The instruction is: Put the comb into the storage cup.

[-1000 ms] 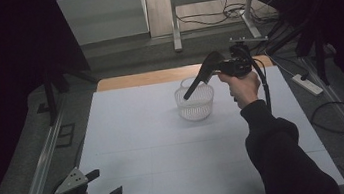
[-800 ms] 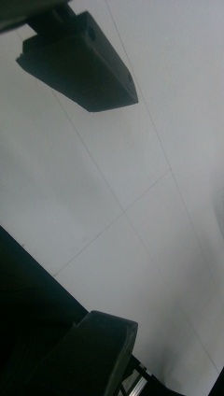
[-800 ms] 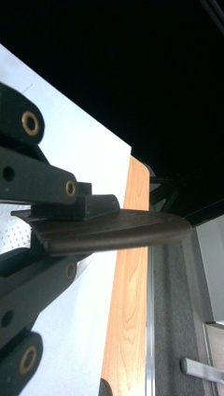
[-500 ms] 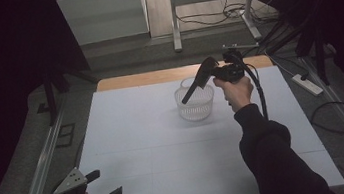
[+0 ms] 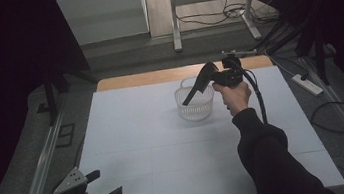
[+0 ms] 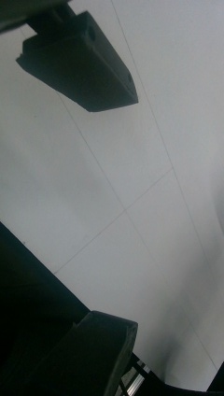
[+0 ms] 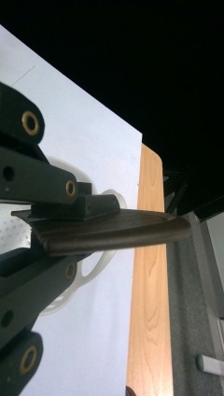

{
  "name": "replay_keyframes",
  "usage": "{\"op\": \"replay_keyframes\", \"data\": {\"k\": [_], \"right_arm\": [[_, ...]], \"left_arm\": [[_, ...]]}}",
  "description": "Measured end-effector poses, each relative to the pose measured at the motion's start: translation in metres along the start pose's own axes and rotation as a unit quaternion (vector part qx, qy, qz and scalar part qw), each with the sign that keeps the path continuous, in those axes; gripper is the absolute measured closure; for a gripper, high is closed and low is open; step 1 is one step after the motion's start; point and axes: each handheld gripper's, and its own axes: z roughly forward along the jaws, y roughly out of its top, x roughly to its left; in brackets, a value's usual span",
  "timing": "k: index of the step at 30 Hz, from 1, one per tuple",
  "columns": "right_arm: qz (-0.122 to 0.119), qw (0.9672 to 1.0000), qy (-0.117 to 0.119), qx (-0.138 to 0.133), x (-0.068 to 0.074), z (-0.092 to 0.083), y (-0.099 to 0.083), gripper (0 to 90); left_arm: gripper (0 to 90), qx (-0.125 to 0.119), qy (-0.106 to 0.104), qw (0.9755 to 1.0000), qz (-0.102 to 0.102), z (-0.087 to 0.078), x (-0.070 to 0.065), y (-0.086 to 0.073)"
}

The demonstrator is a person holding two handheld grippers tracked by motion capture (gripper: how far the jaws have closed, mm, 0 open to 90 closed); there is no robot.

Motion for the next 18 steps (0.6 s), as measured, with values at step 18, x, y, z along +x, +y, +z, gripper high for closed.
{"op": "replay_keyframes", "data": {"k": [18], "right_arm": [[0.015, 0.9998, -0.002, 0.009, -0.011, 0.009, -0.014, 85.9]], "left_arm": [[0.0, 0.001, -0.001, 1.0000, -0.001, 0.000, 0.000, 0.000]]}}
